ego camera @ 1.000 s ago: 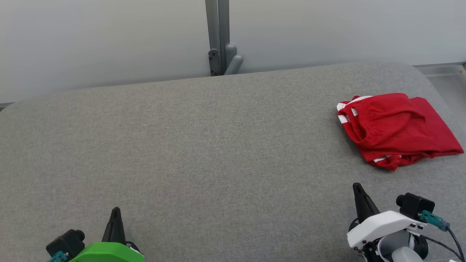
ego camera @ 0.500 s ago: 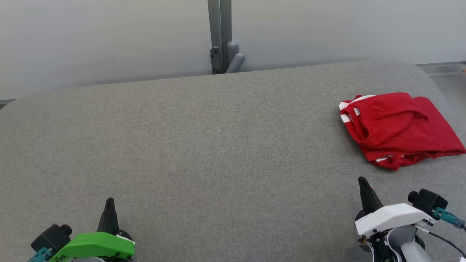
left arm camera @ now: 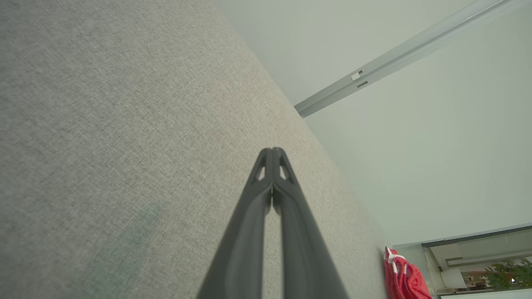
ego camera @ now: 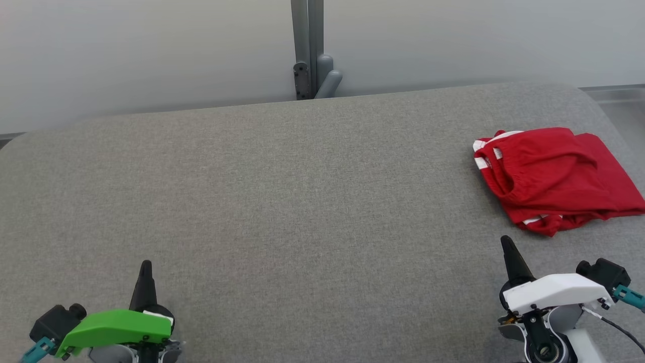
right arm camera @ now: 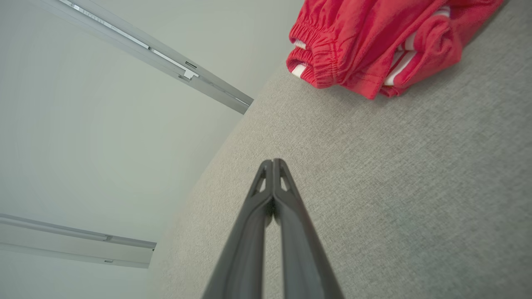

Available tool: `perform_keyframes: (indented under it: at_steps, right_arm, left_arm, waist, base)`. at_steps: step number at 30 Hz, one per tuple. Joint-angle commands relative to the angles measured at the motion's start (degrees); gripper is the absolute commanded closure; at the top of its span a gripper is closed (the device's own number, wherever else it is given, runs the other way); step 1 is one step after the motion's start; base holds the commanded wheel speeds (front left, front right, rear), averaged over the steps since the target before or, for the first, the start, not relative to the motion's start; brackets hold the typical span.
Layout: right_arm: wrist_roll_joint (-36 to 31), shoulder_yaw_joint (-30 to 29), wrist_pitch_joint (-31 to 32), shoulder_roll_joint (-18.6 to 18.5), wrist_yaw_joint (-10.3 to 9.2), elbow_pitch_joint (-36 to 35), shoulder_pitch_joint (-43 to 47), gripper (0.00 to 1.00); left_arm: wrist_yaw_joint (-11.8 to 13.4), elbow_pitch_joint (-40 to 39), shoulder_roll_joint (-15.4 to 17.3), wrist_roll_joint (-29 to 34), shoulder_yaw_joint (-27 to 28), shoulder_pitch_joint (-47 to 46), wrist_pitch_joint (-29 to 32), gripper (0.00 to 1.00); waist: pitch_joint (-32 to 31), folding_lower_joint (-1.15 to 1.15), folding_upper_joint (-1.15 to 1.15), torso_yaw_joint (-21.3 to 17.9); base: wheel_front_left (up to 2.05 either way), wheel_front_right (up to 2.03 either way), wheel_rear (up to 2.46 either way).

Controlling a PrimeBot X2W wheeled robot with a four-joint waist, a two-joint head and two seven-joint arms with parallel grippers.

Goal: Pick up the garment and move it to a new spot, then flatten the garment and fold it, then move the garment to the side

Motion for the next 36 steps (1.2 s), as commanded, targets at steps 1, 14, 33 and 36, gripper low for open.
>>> perform_keyframes:
  at_steps: [1,14,33,36]
  right_arm:
    - [1.37,-0.35,0.28,-0.33,-0.02,-0.85,-1.37,1.0]
    - [9.82,-1.33,2.31,-0.48,-0.02,-1.66,-1.93,1.0]
    - [20.61,-2.49,4.83,-0.73,-0.01,-2.6,-2.54,1.0]
    - [22.1,-2.65,5.16,-0.76,-0.01,-2.76,-2.7,1.0]
  left_arm:
    - [-0.02,-0.77,0.3,-1.56,0.49,-1.55,0.19,1.0]
    - [-0.01,-2.15,0.34,-9.15,1.53,-2.45,2.31,1.0]
    - [-0.02,-3.82,0.4,-18.78,2.86,-3.58,4.95,1.0]
    - [-0.02,-4.05,0.41,-19.99,3.06,-3.77,5.33,1.0]
  waist:
    - [0.03,0.0,0.0,0.03]
    - [0.41,0.0,0.0,0.39]
    - [0.96,0.0,0.0,0.93]
    - [1.05,0.0,0.0,1.01]
  base:
    - [0.0,0.0,0.0]
    - [0.0,0.0,0.0]
    - [0.0,0.0,0.0]
    - [0.0,0.0,0.0]
